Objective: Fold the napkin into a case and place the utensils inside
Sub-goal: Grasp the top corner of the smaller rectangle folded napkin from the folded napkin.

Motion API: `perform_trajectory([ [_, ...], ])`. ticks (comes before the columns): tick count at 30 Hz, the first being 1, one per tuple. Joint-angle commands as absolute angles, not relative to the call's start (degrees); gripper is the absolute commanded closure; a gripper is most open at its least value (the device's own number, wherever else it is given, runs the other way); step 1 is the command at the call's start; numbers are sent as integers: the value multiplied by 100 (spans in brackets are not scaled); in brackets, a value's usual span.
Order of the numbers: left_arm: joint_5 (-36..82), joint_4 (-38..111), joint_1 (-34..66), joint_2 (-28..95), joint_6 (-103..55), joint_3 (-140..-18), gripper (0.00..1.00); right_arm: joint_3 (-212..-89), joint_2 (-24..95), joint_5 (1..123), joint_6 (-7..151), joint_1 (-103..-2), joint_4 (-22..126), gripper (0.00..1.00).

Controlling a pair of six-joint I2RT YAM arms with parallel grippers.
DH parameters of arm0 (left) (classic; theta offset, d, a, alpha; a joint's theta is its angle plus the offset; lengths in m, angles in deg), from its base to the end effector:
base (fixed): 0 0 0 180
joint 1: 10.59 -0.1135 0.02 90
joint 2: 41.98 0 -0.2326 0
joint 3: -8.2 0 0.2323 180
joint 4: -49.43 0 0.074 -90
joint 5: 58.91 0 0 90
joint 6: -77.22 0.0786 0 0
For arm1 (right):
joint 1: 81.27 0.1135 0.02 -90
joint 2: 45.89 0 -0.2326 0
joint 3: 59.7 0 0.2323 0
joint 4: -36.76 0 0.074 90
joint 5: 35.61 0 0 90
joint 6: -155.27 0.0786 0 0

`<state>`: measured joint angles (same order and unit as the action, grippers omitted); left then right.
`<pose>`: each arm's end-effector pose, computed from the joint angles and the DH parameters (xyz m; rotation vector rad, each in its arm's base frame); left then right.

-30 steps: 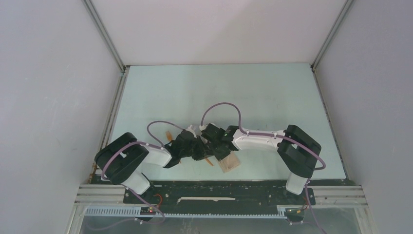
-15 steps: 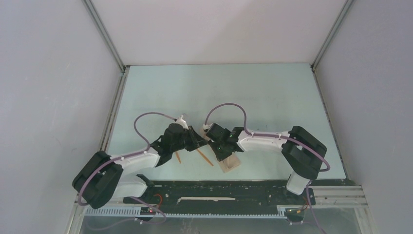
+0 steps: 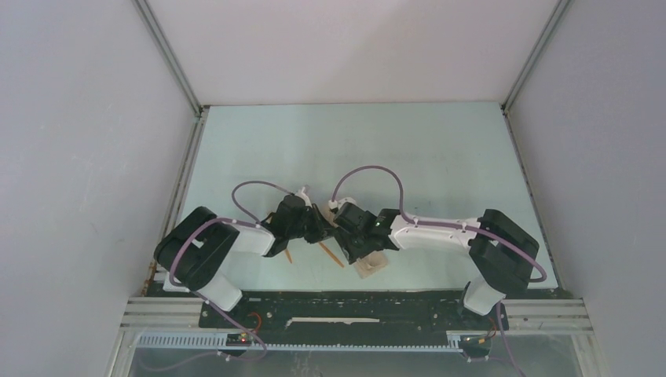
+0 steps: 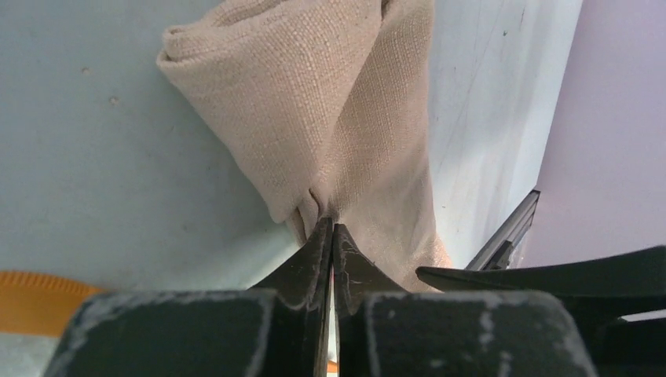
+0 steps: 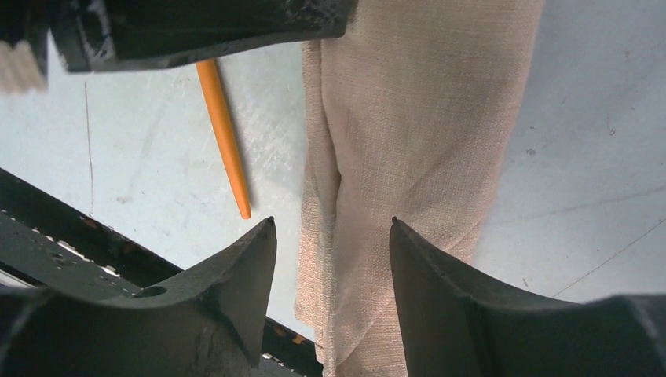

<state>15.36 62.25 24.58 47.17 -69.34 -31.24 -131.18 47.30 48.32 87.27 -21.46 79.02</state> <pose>0.2219 -0.1824 0.0790 -0.2885 2.4388 -1.1145 0.1659 0.2686 0.1231 -0.8480 2.5786 0.3020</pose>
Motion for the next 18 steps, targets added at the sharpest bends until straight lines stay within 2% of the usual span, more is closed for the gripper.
perform_trajectory([
  [1,1363,6365,2287,5106,-6618,-3180,95,-13254,4713,4422,8462,-1928,7800,37],
  [10,1302,6434,2238,5102,-6613,-3176,95,-13414,5445,3497,8431,-1598,7770,42],
  [15,1360,6170,2169,4834,-6490,-3232,94,-13414,5841,2597,8752,-1336,7874,52],
  [18,1452,5895,2149,4556,-6353,-3275,91,-13359,5893,2363,8928,-1278,7923,63],
])
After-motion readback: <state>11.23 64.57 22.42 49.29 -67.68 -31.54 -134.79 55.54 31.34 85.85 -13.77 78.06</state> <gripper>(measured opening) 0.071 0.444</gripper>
